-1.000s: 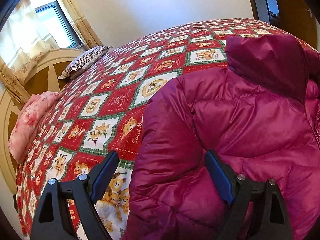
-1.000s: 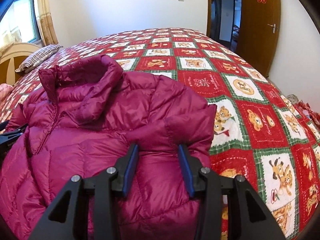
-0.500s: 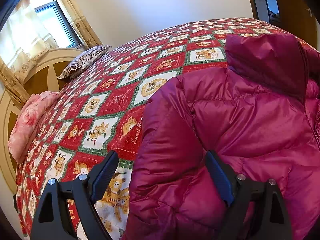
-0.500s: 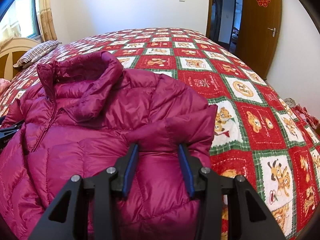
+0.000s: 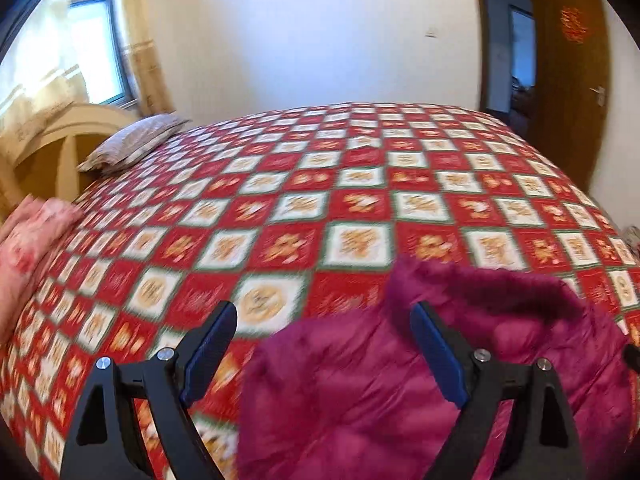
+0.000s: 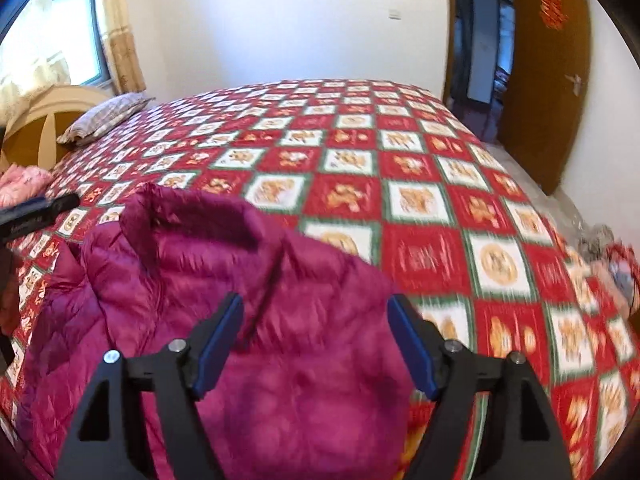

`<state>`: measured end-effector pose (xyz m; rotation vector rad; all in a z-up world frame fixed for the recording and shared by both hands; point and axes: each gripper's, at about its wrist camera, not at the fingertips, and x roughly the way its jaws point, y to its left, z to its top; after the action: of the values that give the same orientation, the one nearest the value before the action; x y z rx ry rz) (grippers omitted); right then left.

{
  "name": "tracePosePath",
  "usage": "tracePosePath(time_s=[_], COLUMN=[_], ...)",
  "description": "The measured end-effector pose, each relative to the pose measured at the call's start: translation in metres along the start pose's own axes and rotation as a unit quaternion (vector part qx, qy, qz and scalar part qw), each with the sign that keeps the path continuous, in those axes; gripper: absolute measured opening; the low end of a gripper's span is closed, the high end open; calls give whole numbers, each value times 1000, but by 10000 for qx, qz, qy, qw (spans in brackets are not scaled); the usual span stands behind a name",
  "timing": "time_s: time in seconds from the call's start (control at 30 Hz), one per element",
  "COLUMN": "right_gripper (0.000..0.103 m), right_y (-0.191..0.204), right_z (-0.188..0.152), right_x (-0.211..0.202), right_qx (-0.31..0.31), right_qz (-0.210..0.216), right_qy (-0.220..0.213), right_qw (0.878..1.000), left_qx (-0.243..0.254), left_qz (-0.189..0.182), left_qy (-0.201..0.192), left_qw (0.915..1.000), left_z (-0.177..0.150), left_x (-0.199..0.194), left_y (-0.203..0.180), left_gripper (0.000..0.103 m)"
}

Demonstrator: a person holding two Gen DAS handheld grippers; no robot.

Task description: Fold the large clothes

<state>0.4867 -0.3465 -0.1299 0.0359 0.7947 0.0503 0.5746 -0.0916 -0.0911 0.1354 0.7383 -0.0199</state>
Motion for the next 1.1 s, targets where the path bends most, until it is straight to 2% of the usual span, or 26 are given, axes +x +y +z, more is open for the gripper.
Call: tracePosePath(time_s=[0.1, 0.23, 0.33, 0.43, 0.47, 0.5, 0.53, 0.57, 0.6, 0.67, 0.7, 0.8, 0.97, 1.1], right_gripper=[83, 83, 83, 83, 81, 74, 69, 54, 38, 25, 20, 16, 14, 13], right_y=[7, 11, 17, 26, 27, 29, 31, 33, 34, 34, 36, 42, 48, 50], right_z=[16, 34, 43, 48, 49, 49, 49, 48, 46, 44, 42, 38, 30, 24], right_x=[18, 51, 69, 84, 86, 89, 90, 91, 92, 88, 84, 75, 69, 69], right_qx=[-119, -113, -174, -451, -519, -605, -677, -735, -771, -784, -803, -931, -1142, -1188], right_qz=[80, 175, 183, 158, 169, 176, 187, 204, 208, 192, 197, 141, 13, -41], right_qy=[117, 355, 499, 605, 638, 661, 675, 699, 714, 730, 647, 496, 414, 364], right_qw=[9998, 9992, 9984, 9970, 9965, 9958, 9952, 9946, 9942, 9941, 9945, 9943, 9926, 9922], left_qx=[192, 490, 543, 570, 655, 707, 741, 755, 790, 996, 1085, 1194, 1213, 1245], left_qz=[73, 336, 248, 1, -135, -246, -395, -591, -767, -811, -778, -765, -813, -811], left_qy=[232, 477, 728, 606, 544, 552, 587, 631, 641, 536, 478, 377, 305, 412], left_qw=[9995, 9971, 9956, 9965, 9963, 9957, 9947, 9934, 9918, 9903, 9899, 9892, 9888, 9880], left_z=[16, 20, 16, 7, 5, 3, 0, -1, -3, -10, -13, -24, -39, -52], left_x=[25, 64, 87, 87, 84, 82, 81, 79, 76, 66, 62, 52, 44, 49], left_y=[-22, -38, -41, -40, -41, -41, -40, -39, -39, -41, -41, -37, -30, -30], left_gripper=[89, 89, 89, 88, 78, 60, 50, 33, 23, 14, 11, 5, 3, 3])
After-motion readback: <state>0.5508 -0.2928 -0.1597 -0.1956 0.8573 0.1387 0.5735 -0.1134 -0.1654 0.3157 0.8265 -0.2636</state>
